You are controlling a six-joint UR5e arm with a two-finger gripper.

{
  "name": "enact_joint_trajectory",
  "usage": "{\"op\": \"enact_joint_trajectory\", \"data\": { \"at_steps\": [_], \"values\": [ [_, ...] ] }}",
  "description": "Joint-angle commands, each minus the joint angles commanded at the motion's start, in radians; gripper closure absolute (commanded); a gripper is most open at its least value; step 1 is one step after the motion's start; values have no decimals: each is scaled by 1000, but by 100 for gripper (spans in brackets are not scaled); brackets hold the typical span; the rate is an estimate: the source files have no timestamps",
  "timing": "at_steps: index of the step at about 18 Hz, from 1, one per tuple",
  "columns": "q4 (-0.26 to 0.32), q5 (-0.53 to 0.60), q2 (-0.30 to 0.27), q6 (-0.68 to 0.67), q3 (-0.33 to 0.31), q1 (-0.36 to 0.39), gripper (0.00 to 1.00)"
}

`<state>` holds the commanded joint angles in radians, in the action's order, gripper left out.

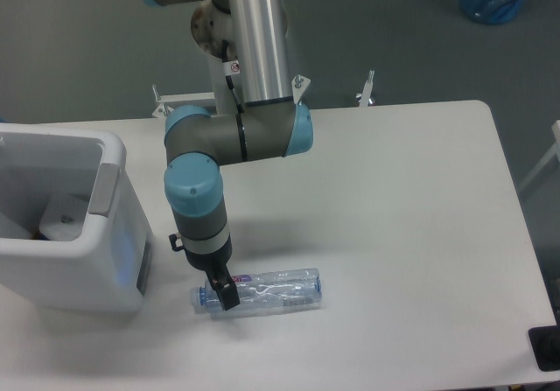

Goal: Place the trash in the trash can
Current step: 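Lower the gripper onto the bottle's cap end and grasp it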

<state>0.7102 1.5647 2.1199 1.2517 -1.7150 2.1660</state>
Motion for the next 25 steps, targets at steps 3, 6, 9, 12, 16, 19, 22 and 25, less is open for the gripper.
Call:
{"op": "enact_joint_trajectory", "data": {
  "at_steps": [3,6,9,12,16,19,22,25],
  "values": [
    [0,3,34,-28,34,0,0],
    [0,5,41,-32,52,0,5],
    [3,8,42,-32,58,2,18],
    [6,9,40,-34,60,6,31],
    [6,8,31,-37,60,24,42],
    [5,-2,5,-78,84,58,45],
    [5,-38,-3,-171,161,66,45],
    [3,-142,-5,-299,247,90,45]
  ]
}}
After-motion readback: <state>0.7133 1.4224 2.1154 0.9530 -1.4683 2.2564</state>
